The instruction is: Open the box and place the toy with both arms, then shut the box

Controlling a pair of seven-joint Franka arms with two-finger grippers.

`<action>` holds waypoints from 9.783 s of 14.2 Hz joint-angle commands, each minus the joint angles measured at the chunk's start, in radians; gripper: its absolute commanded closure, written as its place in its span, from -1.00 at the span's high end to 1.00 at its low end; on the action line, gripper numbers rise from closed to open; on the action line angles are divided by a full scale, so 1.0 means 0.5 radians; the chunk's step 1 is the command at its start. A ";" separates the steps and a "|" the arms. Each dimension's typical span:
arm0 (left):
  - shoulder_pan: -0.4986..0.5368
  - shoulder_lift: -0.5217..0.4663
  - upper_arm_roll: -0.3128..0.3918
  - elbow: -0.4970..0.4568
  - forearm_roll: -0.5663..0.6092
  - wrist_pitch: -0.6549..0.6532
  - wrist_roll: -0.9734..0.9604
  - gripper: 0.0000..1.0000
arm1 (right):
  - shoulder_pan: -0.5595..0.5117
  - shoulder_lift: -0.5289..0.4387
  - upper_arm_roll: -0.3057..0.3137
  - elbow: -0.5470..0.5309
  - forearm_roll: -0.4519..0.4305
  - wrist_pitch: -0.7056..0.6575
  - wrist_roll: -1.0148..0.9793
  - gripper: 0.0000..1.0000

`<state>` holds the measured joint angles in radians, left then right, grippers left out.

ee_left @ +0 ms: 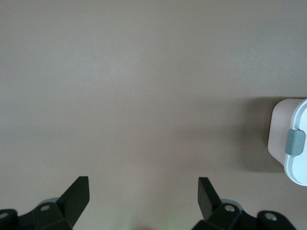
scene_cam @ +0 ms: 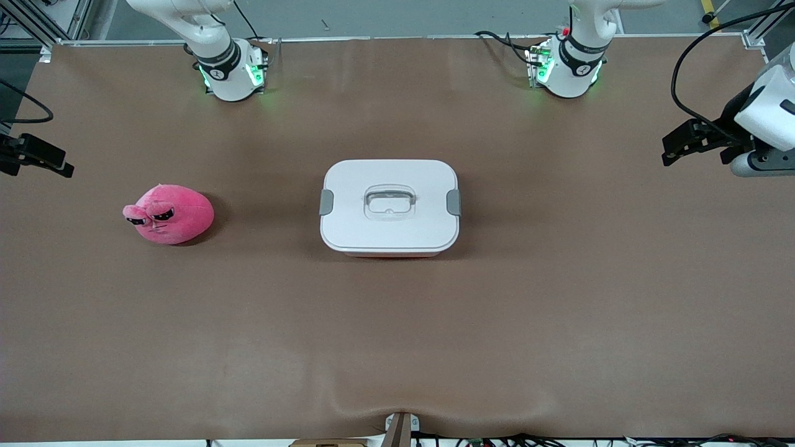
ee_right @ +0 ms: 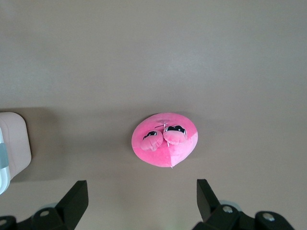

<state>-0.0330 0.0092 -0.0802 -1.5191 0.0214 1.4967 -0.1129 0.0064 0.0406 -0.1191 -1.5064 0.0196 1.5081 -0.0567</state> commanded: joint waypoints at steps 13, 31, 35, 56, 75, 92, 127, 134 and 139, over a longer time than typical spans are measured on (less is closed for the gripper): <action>0.020 -0.028 -0.008 0.029 -0.006 -0.076 0.014 1.00 | -0.139 0.051 0.195 0.034 0.007 -0.007 0.024 1.00; -0.011 0.055 -0.244 -0.021 -0.031 0.016 -1.166 1.00 | -0.025 0.192 0.201 -0.546 0.004 0.690 -0.034 1.00; -0.023 0.068 -0.428 -0.069 -0.012 0.062 -1.693 1.00 | -0.022 0.274 0.198 -0.561 0.001 0.785 -0.199 1.00; -0.252 0.325 -0.757 -0.275 0.141 0.529 -3.350 1.00 | -0.062 0.370 0.192 -0.859 -0.153 0.638 -0.470 1.00; -0.872 0.905 -0.754 -0.134 0.816 0.983 -5.158 1.00 | -0.090 0.367 0.192 -0.877 -0.281 0.610 -0.421 0.29; -1.048 1.132 -0.754 0.013 0.847 1.256 -5.220 0.74 | 0.067 0.361 0.204 -0.552 -0.282 0.230 -0.451 -1.00; -0.867 0.737 -0.757 0.035 0.611 0.814 -4.789 -1.00 | 0.551 0.348 0.247 0.092 0.010 -0.129 -1.175 -1.00; -0.398 0.608 -0.760 0.059 0.396 0.701 -3.846 -1.00 | 0.944 0.363 0.241 0.230 0.040 -0.041 -1.157 -1.00; -0.180 0.605 -0.757 0.142 0.283 0.575 -3.325 -1.00 | 1.189 0.376 0.235 0.215 0.071 0.156 -1.248 -1.00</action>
<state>-0.1693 0.3311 -0.4513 -1.4596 0.2031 1.8185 -1.8767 0.5606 0.2270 0.0101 -1.4090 0.0509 1.5708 -0.6435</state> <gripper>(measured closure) 0.934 0.934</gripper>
